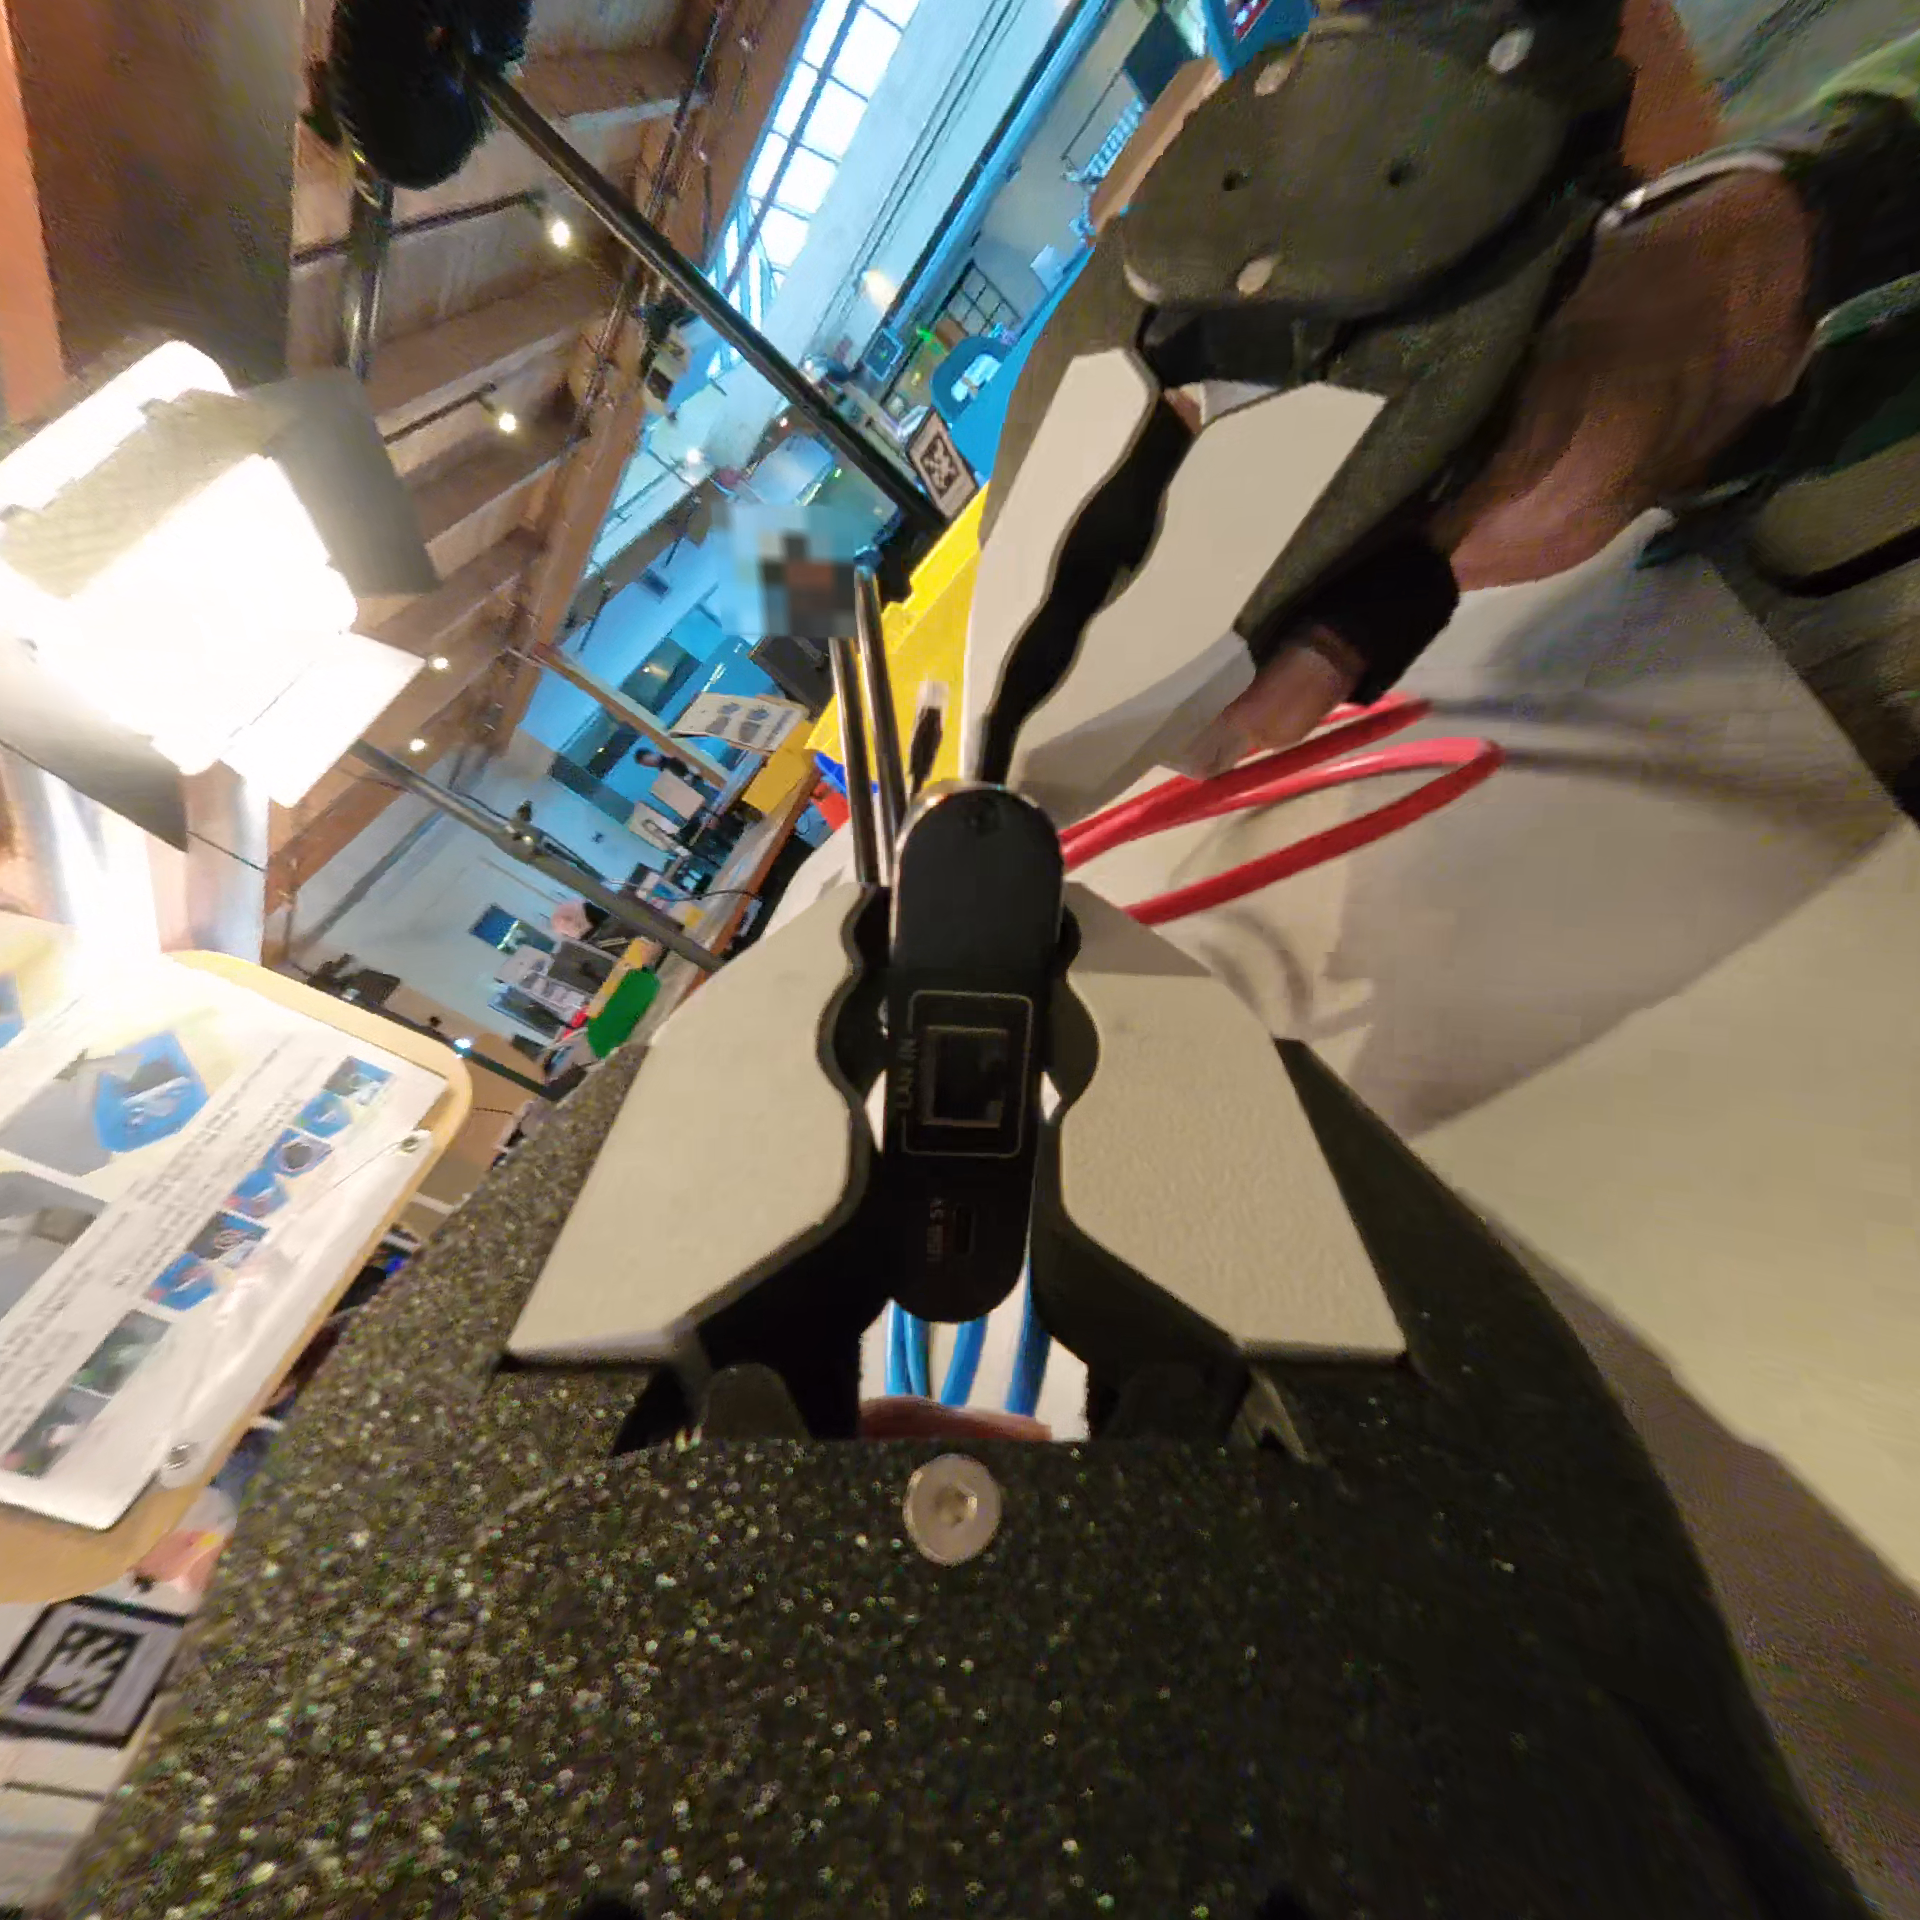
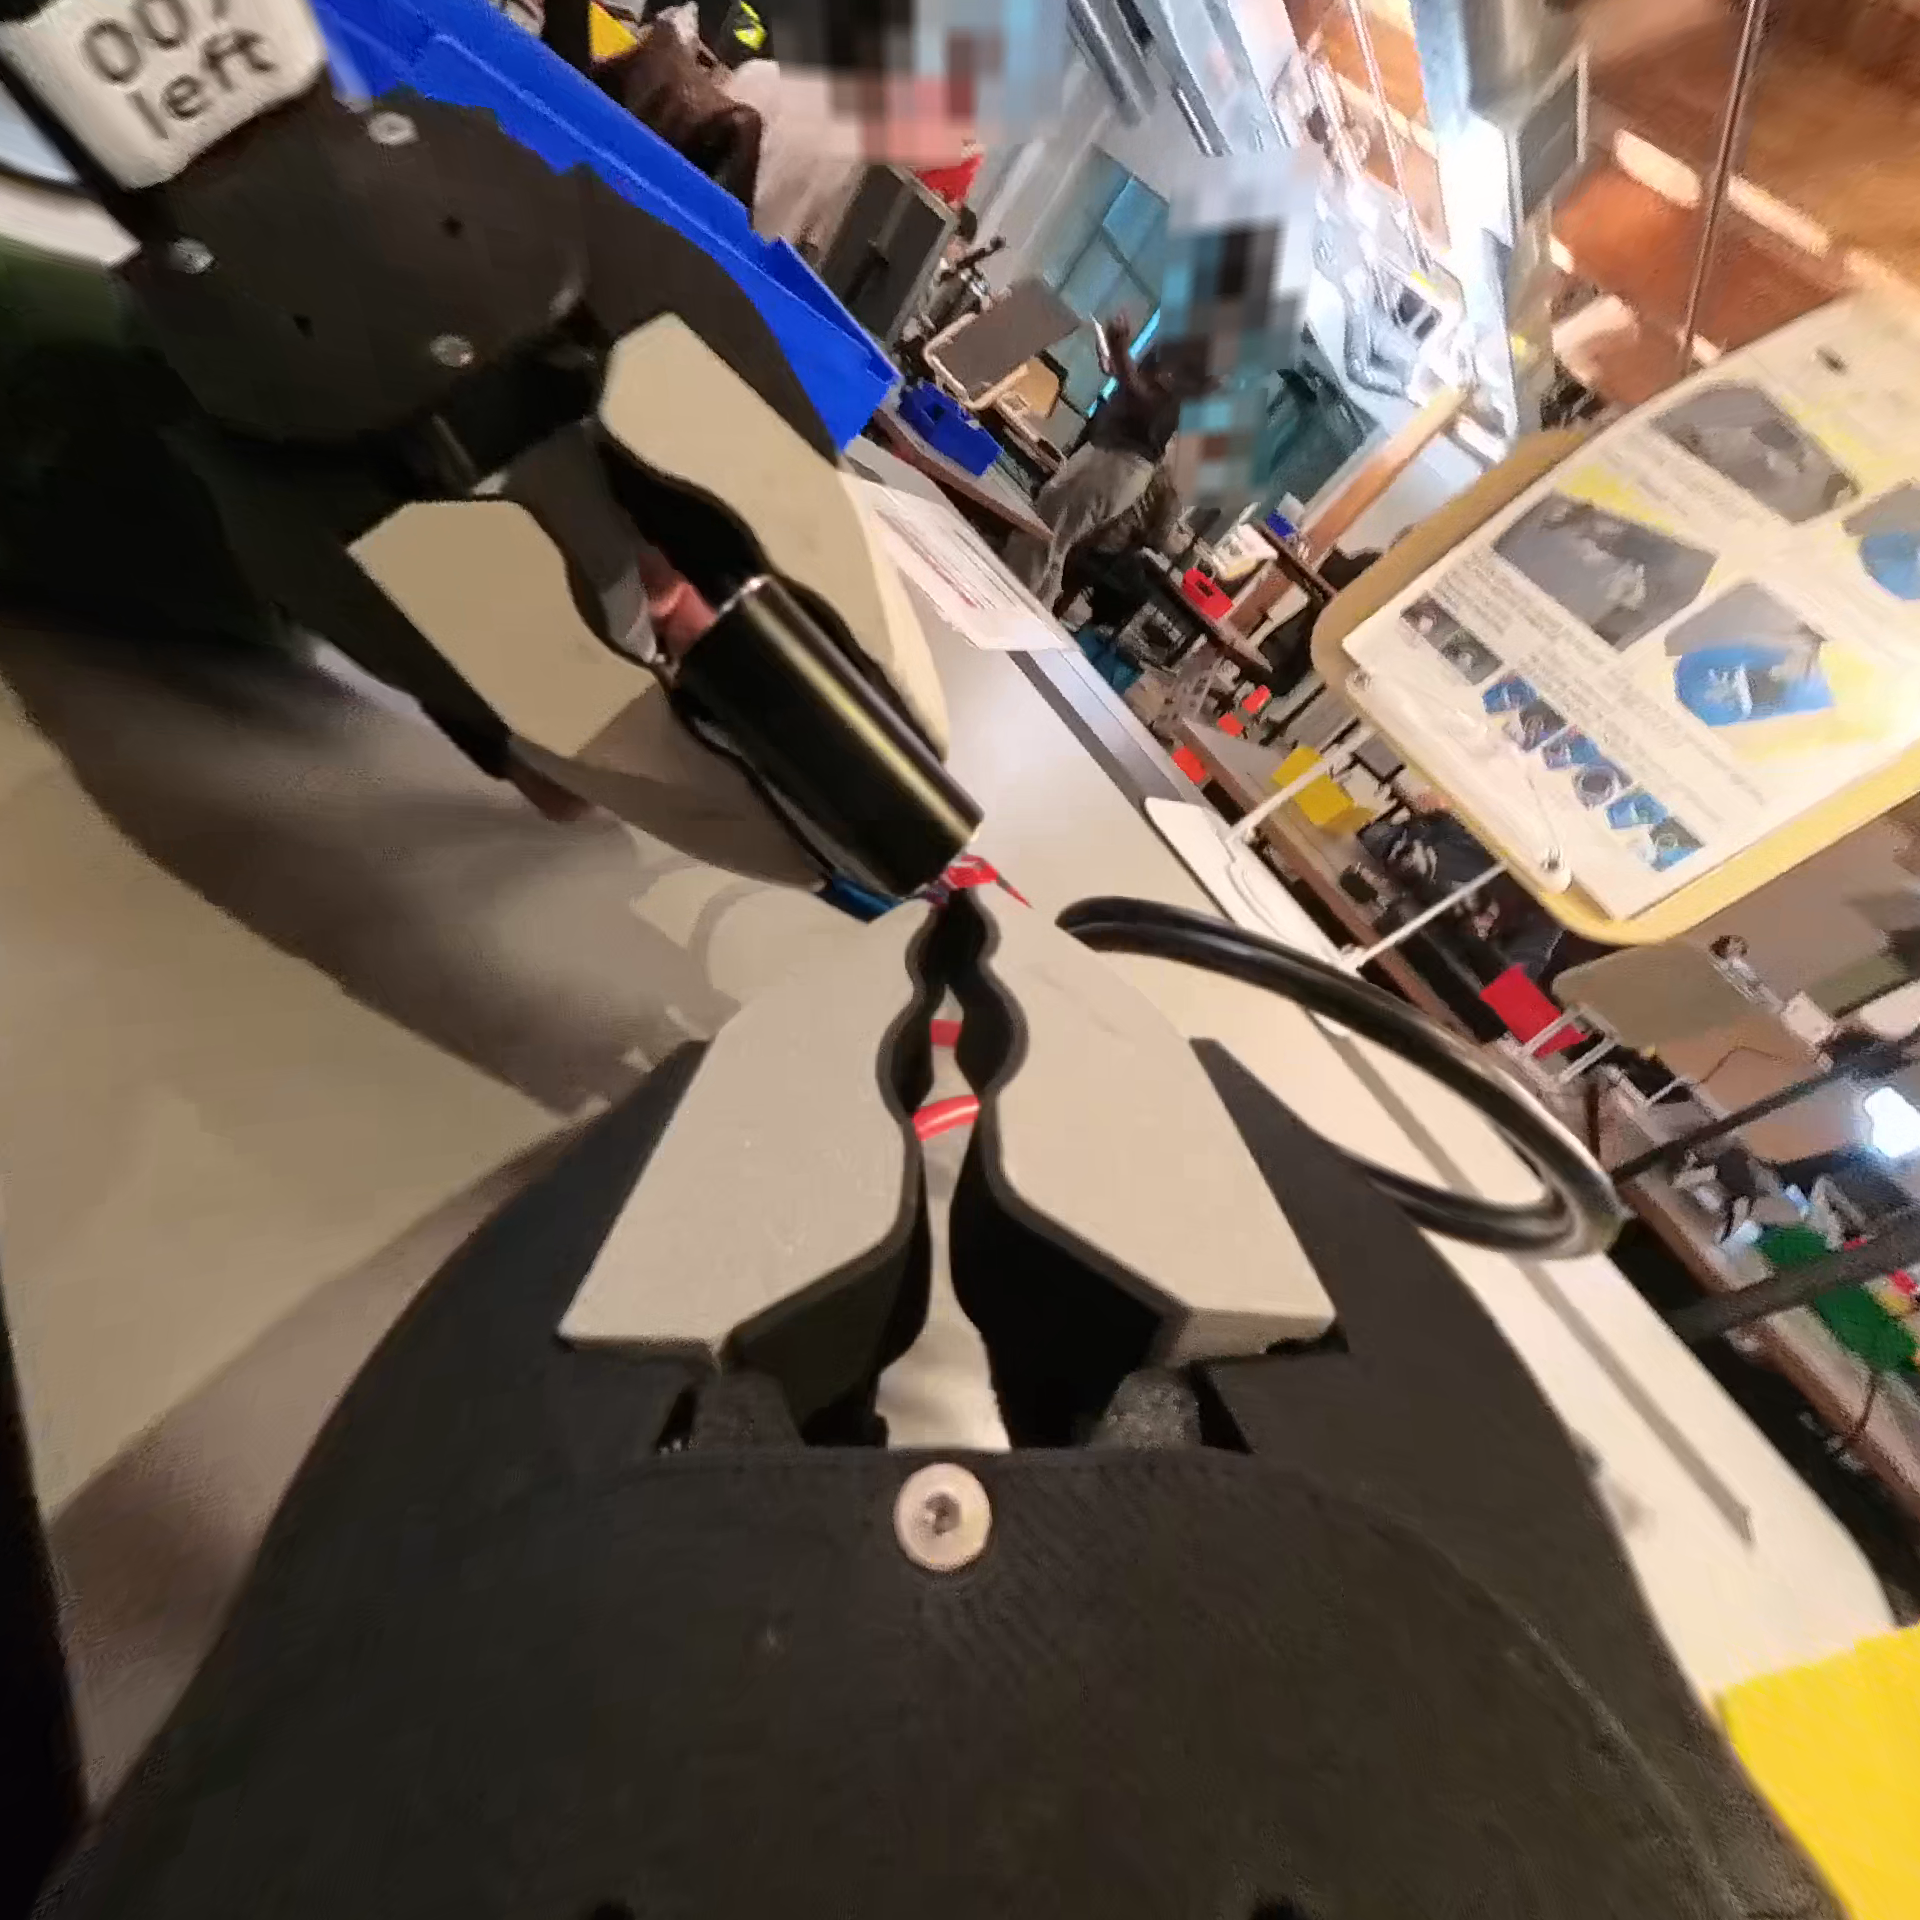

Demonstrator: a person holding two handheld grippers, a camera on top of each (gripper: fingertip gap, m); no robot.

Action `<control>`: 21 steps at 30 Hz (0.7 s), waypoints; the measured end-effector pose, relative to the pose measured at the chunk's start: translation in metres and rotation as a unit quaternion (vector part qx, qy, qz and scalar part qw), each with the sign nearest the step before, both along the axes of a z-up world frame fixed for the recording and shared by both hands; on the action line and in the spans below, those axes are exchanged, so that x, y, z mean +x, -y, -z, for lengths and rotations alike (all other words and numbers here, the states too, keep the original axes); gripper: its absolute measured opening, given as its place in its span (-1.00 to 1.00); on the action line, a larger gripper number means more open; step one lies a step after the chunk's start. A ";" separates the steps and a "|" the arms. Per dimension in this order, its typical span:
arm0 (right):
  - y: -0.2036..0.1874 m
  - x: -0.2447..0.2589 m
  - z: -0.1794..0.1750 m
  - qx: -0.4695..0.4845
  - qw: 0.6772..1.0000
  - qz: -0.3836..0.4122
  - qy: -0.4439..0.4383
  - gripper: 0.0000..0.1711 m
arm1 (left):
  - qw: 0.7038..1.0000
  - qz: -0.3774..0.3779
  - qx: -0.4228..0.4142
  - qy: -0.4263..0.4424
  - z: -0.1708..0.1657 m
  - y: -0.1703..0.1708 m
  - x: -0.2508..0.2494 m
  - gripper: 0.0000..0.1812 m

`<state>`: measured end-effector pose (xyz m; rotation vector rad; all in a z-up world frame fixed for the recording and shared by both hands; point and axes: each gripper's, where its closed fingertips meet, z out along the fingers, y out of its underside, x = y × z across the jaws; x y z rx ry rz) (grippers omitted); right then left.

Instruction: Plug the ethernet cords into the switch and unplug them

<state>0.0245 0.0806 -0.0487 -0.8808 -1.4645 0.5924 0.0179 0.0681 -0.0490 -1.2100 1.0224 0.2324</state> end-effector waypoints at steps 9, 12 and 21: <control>0.008 0.008 0.005 0.097 0.994 -0.043 0.002 -0.90 | 0.998 0.053 -0.025 0.016 0.004 0.008 0.009 -0.69; 0.007 0.008 0.003 0.107 0.994 -0.036 -0.005 -0.78 | 0.997 0.068 -0.025 0.022 0.003 0.012 0.011 -0.68; 0.012 0.008 0.008 0.095 0.993 -0.065 0.003 -0.78 | 0.994 0.100 -0.035 0.030 0.005 0.017 0.017 -0.67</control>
